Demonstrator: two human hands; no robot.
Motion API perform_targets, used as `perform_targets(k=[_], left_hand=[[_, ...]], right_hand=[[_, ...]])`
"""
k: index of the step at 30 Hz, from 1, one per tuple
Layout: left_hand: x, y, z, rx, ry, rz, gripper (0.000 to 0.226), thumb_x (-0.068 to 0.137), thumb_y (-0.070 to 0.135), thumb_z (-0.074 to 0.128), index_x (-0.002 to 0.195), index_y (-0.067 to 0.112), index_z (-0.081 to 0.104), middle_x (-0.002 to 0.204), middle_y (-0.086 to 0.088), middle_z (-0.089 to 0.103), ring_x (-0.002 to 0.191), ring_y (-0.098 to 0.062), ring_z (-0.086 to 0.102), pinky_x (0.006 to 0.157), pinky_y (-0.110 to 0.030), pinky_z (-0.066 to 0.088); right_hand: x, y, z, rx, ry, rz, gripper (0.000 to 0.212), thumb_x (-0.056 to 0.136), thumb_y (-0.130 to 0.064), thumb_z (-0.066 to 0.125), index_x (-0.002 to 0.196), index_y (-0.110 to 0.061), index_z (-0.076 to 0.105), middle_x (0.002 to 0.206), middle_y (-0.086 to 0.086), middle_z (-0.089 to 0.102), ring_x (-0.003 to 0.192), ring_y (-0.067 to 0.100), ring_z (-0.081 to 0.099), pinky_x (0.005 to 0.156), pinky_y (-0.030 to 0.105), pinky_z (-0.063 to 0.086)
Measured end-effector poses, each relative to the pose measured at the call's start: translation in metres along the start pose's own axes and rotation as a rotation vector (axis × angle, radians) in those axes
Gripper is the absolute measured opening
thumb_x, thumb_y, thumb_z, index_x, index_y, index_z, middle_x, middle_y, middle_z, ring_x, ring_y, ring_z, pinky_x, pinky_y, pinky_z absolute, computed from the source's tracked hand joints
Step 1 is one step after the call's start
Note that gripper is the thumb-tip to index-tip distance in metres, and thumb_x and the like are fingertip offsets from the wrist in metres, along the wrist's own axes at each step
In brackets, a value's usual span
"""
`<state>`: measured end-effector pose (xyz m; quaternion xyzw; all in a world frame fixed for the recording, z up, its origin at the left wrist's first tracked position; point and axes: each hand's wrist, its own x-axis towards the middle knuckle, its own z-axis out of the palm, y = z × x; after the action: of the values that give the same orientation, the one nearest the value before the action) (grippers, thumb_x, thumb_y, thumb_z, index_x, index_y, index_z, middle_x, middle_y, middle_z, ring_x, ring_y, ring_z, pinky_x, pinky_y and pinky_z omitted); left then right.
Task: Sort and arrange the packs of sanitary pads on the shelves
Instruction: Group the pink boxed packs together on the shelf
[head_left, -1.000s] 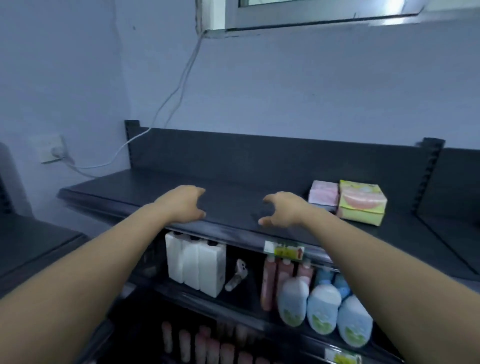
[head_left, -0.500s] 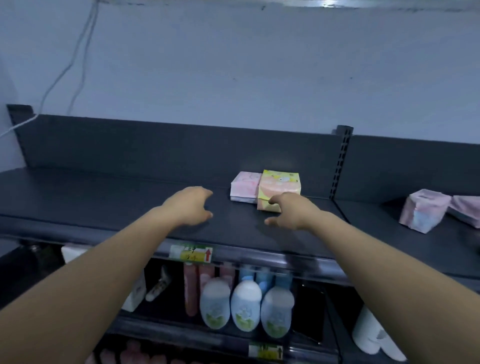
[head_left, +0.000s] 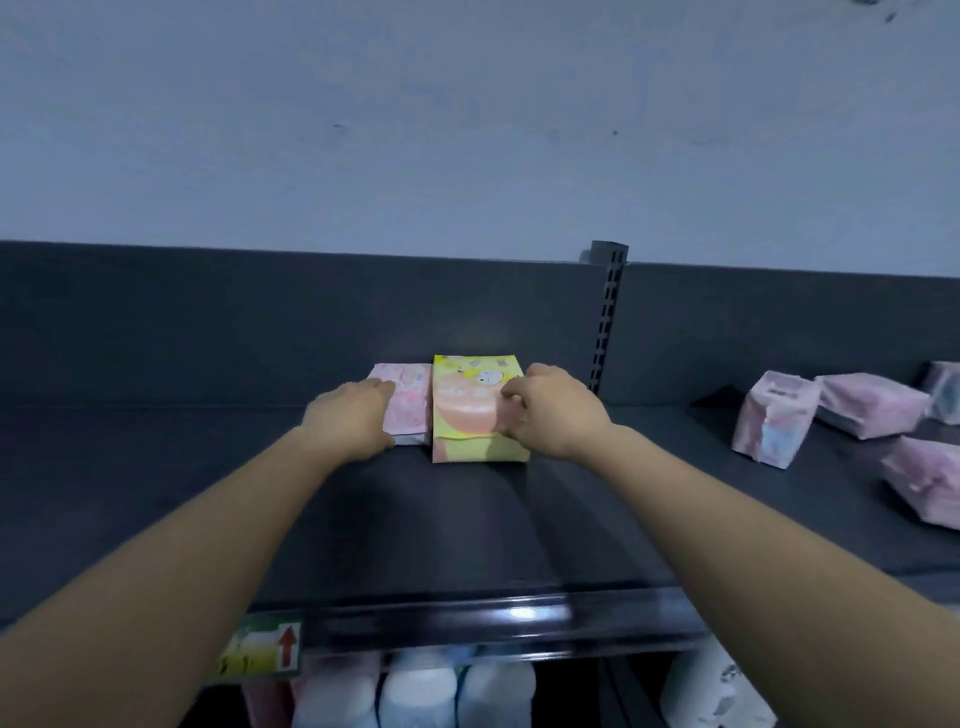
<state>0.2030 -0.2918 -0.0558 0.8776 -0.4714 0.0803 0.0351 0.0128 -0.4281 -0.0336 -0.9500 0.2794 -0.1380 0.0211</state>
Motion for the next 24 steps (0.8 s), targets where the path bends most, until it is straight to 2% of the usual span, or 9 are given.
perform_targets(k=[2, 4, 7, 9, 12, 15, 17, 20, 24], left_hand=[[0.011, 0.001, 0.004, 0.009, 0.081, -0.050, 0.028, 0.086, 0.032, 0.066, 0.100, 0.016, 0.047, 0.109, 0.000, 0.050, 0.094, -0.024, 0.054, 0.066, -0.034, 0.042], [0.021, 0.001, 0.004, -0.003, 0.162, -0.072, 0.020, 0.088, 0.023, 0.063, 0.086, 0.015, 0.045, 0.102, -0.003, 0.054, 0.083, -0.024, 0.052, 0.063, -0.033, 0.039], [0.027, -0.002, -0.001, -0.026, 0.222, -0.083, 0.019, 0.083, 0.010, 0.059, 0.075, 0.015, 0.043, 0.088, -0.002, 0.052, 0.077, -0.024, 0.052, 0.059, -0.031, 0.035], [0.030, -0.003, -0.007, -0.111, 0.340, -0.099, 0.015, 0.081, 0.006, 0.055, 0.071, 0.014, 0.046, 0.082, -0.002, 0.052, 0.075, -0.027, 0.055, 0.057, -0.030, 0.034], [0.032, 0.003, -0.028, -0.293, 0.559, -0.191, 0.018, 0.087, 0.013, 0.051, 0.069, 0.014, 0.049, 0.080, -0.003, 0.055, 0.072, -0.030, 0.052, 0.058, -0.033, 0.035], [0.032, 0.021, -0.056, -0.446, 0.753, -0.250, 0.017, 0.092, 0.018, 0.049, 0.075, 0.012, 0.049, 0.084, -0.005, 0.053, 0.075, -0.029, 0.048, 0.062, -0.036, 0.034], [0.033, 0.044, -0.072, -0.514, 0.843, -0.206, 0.016, 0.093, 0.019, 0.049, 0.079, 0.011, 0.049, 0.086, -0.004, 0.051, 0.077, -0.027, 0.046, 0.063, -0.036, 0.033], [0.034, 0.094, -0.087, -0.558, 0.912, -0.069, 0.016, 0.093, 0.019, 0.050, 0.078, 0.014, 0.047, 0.087, -0.002, 0.049, 0.079, -0.024, 0.044, 0.065, -0.036, 0.033], [0.032, 0.184, -0.081, -0.539, 0.861, 0.113, 0.019, 0.094, 0.020, 0.053, 0.077, 0.015, 0.049, 0.085, 0.000, 0.048, 0.079, -0.021, 0.043, 0.064, -0.037, 0.036]], right_hand=[[0.006, 0.004, 0.002, 0.031, 0.013, 0.003, 0.033, 0.088, -0.040, 0.063, 0.116, -0.024, 0.064, 0.107, -0.002, 0.050, 0.109, 0.021, 0.050, 0.086, 0.034, 0.048], [0.011, 0.010, 0.005, 0.062, 0.033, -0.004, 0.033, 0.087, -0.039, 0.063, 0.117, -0.025, 0.064, 0.100, -0.005, 0.047, 0.106, 0.020, 0.052, 0.085, 0.033, 0.048], [0.014, 0.018, 0.007, 0.085, 0.069, -0.027, 0.030, 0.087, -0.038, 0.062, 0.115, -0.028, 0.065, 0.097, -0.008, 0.045, 0.102, 0.018, 0.054, 0.082, 0.031, 0.047], [0.014, 0.024, 0.007, 0.087, 0.072, -0.036, 0.026, 0.087, -0.039, 0.062, 0.111, -0.027, 0.066, 0.096, -0.008, 0.047, 0.100, 0.018, 0.055, 0.080, 0.031, 0.047], [0.012, 0.038, 0.003, 0.083, 0.062, -0.037, 0.019, 0.087, -0.040, 0.062, 0.099, -0.025, 0.064, 0.095, -0.006, 0.050, 0.098, 0.019, 0.056, 0.080, 0.032, 0.048], [0.005, 0.059, -0.007, 0.061, 0.050, -0.037, 0.032, 0.089, -0.040, 0.061, 0.118, -0.025, 0.063, 0.108, -0.002, 0.056, 0.103, 0.019, 0.056, 0.085, 0.035, 0.050], [-0.003, 0.080, -0.015, 0.043, 0.048, -0.026, 0.038, 0.091, -0.040, 0.059, 0.127, -0.024, 0.059, 0.115, -0.002, 0.055, 0.106, 0.020, 0.055, 0.087, 0.036, 0.049], [-0.018, 0.119, -0.029, 0.013, 0.055, -0.004, 0.040, 0.092, -0.040, 0.058, 0.129, -0.024, 0.058, 0.117, -0.002, 0.055, 0.108, 0.020, 0.055, 0.086, 0.034, 0.048], [-0.048, 0.189, -0.048, -0.027, 0.044, 0.065, 0.039, 0.092, -0.040, 0.059, 0.127, -0.024, 0.059, 0.120, 0.000, 0.055, 0.112, 0.022, 0.055, 0.083, 0.029, 0.044]])
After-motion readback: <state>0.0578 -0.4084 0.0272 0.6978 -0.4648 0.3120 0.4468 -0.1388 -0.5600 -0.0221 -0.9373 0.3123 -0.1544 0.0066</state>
